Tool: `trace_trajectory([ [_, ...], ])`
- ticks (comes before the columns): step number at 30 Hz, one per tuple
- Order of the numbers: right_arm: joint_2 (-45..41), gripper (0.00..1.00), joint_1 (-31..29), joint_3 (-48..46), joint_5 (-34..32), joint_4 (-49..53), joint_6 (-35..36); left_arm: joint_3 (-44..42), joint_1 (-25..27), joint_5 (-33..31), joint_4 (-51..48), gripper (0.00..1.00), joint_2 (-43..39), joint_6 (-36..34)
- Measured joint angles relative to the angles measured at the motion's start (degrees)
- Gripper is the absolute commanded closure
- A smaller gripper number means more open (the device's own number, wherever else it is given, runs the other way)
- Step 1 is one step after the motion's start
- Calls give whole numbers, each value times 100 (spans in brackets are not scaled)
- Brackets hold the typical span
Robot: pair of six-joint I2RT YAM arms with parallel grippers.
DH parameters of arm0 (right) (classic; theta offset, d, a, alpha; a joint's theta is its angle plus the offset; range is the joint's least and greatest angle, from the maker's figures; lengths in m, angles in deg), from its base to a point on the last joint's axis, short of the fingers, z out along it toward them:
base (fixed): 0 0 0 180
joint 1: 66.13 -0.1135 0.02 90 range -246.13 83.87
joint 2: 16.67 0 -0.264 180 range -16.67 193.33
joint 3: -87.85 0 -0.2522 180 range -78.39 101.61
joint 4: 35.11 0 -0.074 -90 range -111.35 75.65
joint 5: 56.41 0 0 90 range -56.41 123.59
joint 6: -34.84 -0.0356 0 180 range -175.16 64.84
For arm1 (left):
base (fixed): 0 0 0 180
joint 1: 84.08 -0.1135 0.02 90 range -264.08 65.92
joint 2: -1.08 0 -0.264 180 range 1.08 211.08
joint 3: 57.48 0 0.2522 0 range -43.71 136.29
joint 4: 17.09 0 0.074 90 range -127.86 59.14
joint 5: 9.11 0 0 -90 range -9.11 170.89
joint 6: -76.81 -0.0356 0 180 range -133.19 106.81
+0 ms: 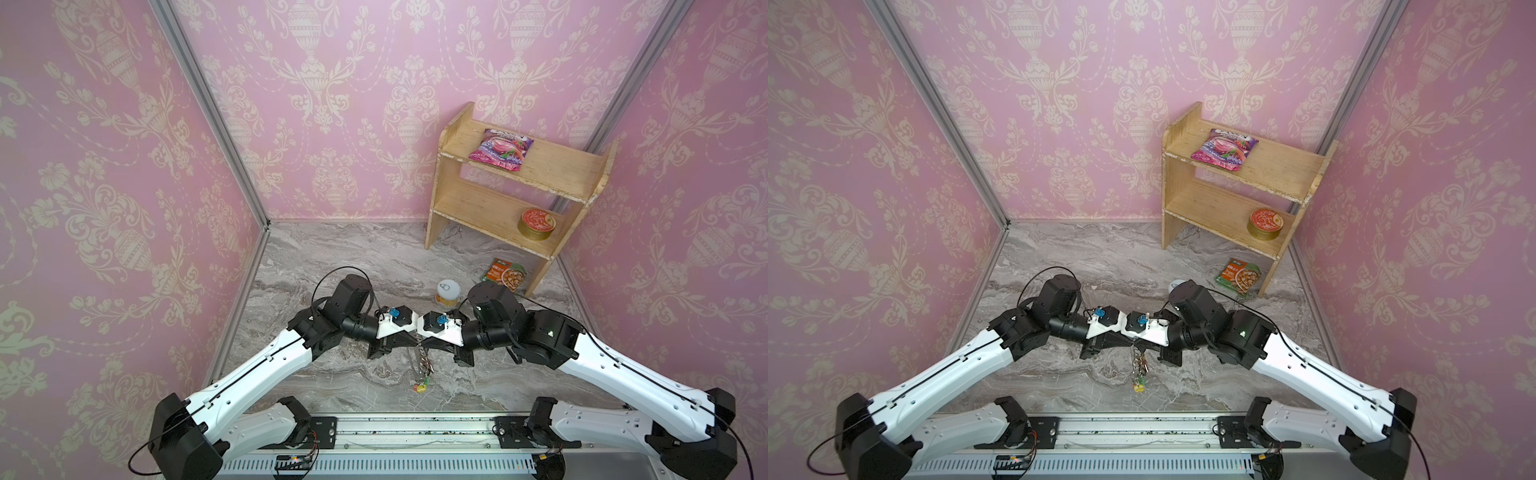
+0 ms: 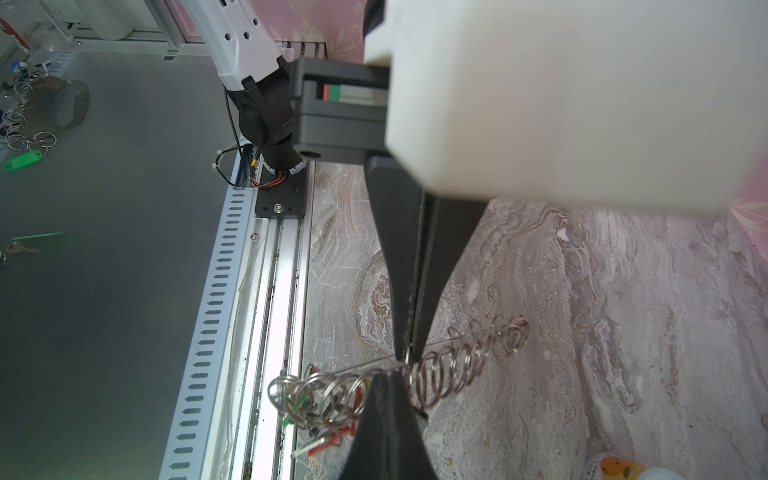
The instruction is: Put the keys on the keyring
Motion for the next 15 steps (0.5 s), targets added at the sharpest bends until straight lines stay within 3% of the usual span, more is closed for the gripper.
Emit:
trace_trajectory([
  [15, -22, 100, 4, -4, -17, 0, 0, 59, -33, 92, -15, 100, 79, 46],
])
